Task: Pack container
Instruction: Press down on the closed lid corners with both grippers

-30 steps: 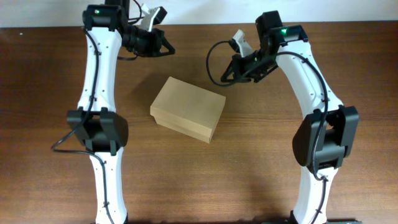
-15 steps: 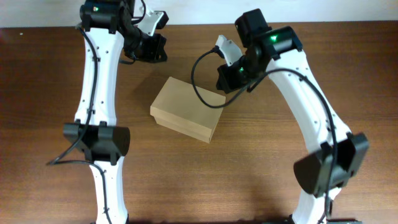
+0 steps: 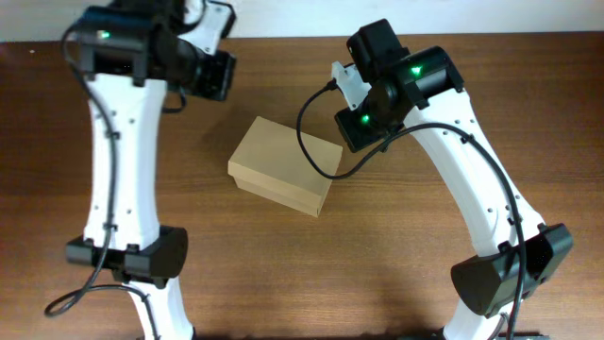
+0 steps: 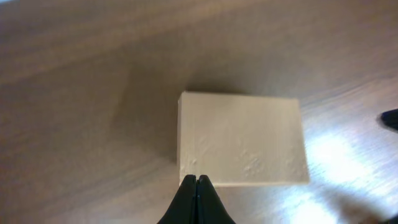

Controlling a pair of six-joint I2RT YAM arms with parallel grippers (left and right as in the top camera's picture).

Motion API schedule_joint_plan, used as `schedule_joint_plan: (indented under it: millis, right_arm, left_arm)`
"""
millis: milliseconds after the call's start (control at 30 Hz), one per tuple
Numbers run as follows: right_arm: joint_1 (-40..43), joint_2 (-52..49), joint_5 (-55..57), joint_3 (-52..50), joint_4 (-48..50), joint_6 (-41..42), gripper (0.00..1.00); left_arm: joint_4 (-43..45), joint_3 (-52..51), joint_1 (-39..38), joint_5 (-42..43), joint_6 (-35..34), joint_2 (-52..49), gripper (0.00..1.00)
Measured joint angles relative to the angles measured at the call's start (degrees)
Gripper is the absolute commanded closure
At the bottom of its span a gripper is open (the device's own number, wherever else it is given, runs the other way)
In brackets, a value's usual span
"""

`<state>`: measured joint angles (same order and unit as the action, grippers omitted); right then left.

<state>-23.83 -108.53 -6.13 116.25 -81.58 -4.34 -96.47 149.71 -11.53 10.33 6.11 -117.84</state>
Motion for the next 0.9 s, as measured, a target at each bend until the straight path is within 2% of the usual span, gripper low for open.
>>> schedule_joint_plan:
  millis: [233, 467, 633, 900]
  right_arm:
    - [0.00, 0.00, 1.01, -1.60, -2.40, 1.14, 0.96]
    - [-0.66, 0.07, -0.98, -6.58, -1.64, 1.33, 0.96]
    - [-2.64, 0.07, -2.75, -11.04, 0.26, 1.36, 0.96]
    - [-4.02, 0.11, -3.89, -11.65, 3.19, 1.38, 0.96]
  left_arm:
    - [4.33, -15.56, -3.37, -4.68, -1.03, 2.29, 0.98]
    - [15.76, -41.29, -3.23, -8.90, -1.22, 20.35, 0.98]
    - [19.58, -51.54, -3.10, -11.45, -1.22, 31.54, 0.99]
    - [26.16, -60.78, -1.01, -8.24, -1.11, 28.96, 0.98]
